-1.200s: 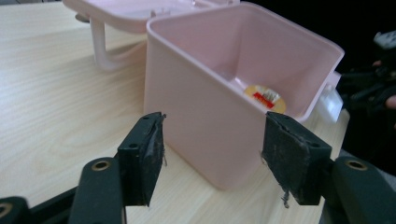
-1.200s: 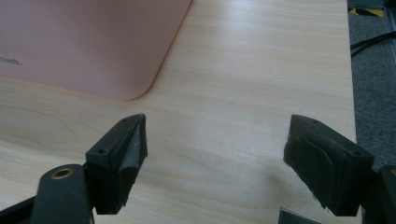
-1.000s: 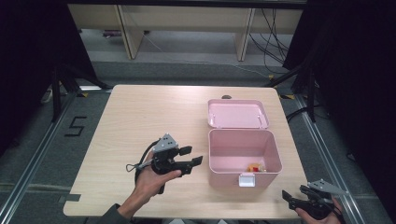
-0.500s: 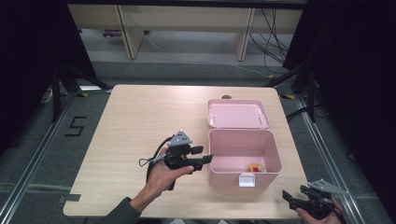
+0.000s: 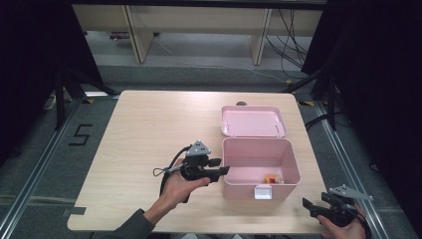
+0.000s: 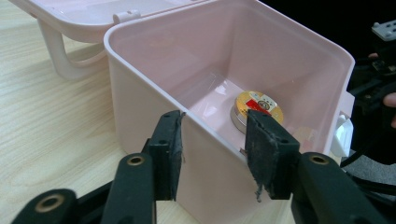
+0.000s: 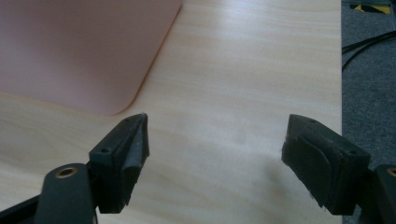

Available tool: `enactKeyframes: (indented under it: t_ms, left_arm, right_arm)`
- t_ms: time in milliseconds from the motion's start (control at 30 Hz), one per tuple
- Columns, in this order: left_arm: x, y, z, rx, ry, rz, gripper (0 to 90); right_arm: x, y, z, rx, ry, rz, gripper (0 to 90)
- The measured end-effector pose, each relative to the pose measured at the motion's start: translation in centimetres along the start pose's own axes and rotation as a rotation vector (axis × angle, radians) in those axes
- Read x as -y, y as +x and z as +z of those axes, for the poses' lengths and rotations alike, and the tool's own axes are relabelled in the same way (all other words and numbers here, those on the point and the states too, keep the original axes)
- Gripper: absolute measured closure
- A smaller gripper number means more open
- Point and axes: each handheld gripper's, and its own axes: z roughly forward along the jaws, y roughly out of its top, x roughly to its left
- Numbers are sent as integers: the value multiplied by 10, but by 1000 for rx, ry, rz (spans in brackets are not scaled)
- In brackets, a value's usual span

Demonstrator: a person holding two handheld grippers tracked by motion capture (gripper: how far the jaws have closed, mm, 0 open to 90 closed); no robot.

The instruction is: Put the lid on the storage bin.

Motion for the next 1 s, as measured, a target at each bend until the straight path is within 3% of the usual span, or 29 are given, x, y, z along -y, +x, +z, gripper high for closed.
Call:
enactKeyframes:
  t_ms: [67,133,200,267,367,400,433,533,567,600,633,667,700,733,767,800,833,900,933,967,1000]
  left_arm:
    - [0,0,1,2,-2,4,569]
    - [1,-2,3,-14,-9,8,578]
    - [0,-3,2,-12,-2,12,579]
    - [0,-2,2,-13,-6,8,580]
    - [1,-2,2,-11,-1,8,581]
    - [1,-3,2,-15,-5,5,581]
    - [1,-2,2,-14,-4,6,583]
    - [1,-3,2,-15,-3,3,587]
    - [1,-3,2,-15,-4,2,588]
    - [1,-3,2,-16,-3,1,588]
    - [1,-3,2,-18,-1,-2,589]
    - [1,-3,2,-18,-1,-2,590]
    - [0,-4,2,-19,2,-2,592]
    - [0,-4,2,-24,3,0,593]
    - [0,-4,2,-24,3,0,594]
    - [0,-4,2,-24,7,5,594]
    - [-1,-5,2,-33,6,2,595]
    - [-1,-5,2,-32,7,3,595]
    - [-1,-4,2,-31,10,4,597]
    - [-1,-4,2,-29,10,0,598]
    - [-1,-4,2,-30,10,0,600]
  right_arm:
    - [-5,-2,2,3,13,17,245]
    - [-14,-9,7,-6,19,0,249]
    - [-17,-9,8,-2,15,22,256]
    - [-24,-15,10,-11,16,-10,260]
    - [-38,-20,12,-9,23,-17,274]
    - [-41,-22,14,-26,21,1,291]
    - [-51,-30,17,-25,16,-39,310]
    - [-61,-35,19,-25,14,-28,320]
    - [-75,-41,21,-33,15,-39,348]
    - [-75,-41,21,-33,15,-39,348]
    - [-86,-43,23,-44,37,2,349]
    - [-86,-43,23,-44,37,2,349]
    - [-97,-42,26,-36,62,24,351]
    - [-103,-45,27,-53,66,0,355]
    - [-110,-42,30,-38,82,25,359]
    - [-110,-42,30,-38,82,25,359]
    - [-122,-47,35,-53,80,-5,369]
    - [-127,-46,36,-67,91,6,381]
    - [-136,-46,40,-45,96,-21,384]
    - [-140,-41,43,-32,94,9,388]
    - [-145,-41,44,-16,124,-11,395]
